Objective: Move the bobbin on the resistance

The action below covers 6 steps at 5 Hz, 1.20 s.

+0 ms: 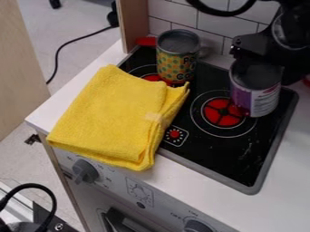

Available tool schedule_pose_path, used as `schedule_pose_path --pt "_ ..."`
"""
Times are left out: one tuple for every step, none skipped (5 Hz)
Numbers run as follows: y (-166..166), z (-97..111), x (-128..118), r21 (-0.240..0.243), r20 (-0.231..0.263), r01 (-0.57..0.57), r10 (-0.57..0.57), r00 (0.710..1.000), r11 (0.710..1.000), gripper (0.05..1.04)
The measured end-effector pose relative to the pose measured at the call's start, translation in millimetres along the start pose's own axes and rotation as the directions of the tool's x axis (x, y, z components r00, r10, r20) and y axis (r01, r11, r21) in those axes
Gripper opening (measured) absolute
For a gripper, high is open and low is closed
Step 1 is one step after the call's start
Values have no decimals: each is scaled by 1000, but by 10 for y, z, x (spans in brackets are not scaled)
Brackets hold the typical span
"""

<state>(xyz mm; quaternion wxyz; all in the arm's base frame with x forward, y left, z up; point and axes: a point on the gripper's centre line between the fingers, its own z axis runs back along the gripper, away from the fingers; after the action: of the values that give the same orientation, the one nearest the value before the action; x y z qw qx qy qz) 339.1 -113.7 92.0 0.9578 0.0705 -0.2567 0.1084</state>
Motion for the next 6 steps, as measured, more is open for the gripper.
schedule_pose_path --pt "73 37 -57 -12 -12 16 -16 1000 1000 999" --pt "138 117 -141 -42 -53 14 -17 998 999 999" --pt "211 142 -231 -34 -88 19 -22 996 999 999" --pt "171 153 -197 -56 -75 19 -23 997 998 999" --pt "51 115 35 -53 -74 -36 32 997 998 999" --pt "-36 108 234 -69 -70 -94 89 994 993 999"
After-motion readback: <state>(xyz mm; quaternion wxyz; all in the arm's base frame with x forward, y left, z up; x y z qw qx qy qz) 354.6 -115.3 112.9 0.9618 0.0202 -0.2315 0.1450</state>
